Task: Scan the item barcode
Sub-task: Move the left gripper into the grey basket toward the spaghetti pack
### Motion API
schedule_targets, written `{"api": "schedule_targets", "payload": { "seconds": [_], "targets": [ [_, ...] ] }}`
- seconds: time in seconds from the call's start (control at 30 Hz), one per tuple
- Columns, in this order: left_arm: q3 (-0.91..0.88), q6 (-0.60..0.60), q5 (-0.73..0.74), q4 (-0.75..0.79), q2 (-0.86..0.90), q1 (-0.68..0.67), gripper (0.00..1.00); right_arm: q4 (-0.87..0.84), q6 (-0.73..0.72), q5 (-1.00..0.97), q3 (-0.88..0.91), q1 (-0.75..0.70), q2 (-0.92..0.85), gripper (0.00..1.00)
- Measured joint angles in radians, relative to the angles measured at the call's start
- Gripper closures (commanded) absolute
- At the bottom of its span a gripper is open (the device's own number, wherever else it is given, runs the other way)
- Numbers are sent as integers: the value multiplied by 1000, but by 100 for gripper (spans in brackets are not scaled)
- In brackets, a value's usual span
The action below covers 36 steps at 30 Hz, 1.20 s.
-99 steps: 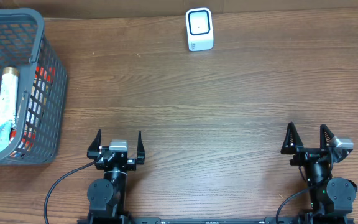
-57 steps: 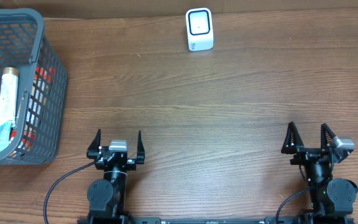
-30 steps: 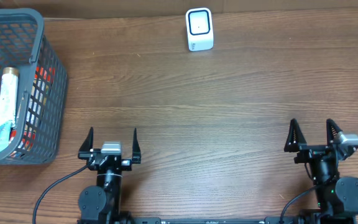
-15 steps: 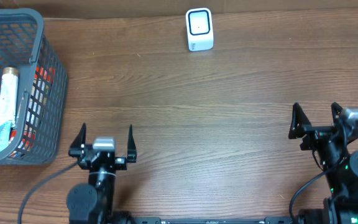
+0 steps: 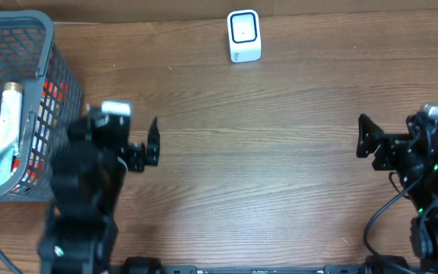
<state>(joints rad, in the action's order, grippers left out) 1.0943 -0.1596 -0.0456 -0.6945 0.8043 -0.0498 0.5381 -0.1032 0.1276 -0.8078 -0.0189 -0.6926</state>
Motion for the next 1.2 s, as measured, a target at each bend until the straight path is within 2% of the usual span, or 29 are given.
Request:
{"api": "schedule_targets", "payload": {
  "seconds": [0.2, 0.33, 0.47, 0.6, 0.73, 0.9, 1.2],
  "targets": [
    [437, 0, 68, -331, 302, 0, 0, 239, 28, 47, -250, 0, -171, 0],
    [681, 0, 145, -490, 465, 0, 0, 381, 37, 92, -423, 0, -322, 0],
    [748, 4, 188, -492, 528, 0, 0, 414, 40, 154, -515, 0, -430, 0],
    [748, 5, 210, -475, 563, 0, 0, 431, 40, 228, -519, 0, -477, 0],
    [750, 52, 133, -408, 598, 20, 1, 450, 43, 278, -519, 0, -489, 0],
    [807, 109, 56, -336, 634, 215, 1, 466, 45, 299, -519, 0, -489, 0],
    [850, 164, 93, -299, 667, 691, 0, 508, 45, 311, -519, 0, -489, 0]
  ]
}}
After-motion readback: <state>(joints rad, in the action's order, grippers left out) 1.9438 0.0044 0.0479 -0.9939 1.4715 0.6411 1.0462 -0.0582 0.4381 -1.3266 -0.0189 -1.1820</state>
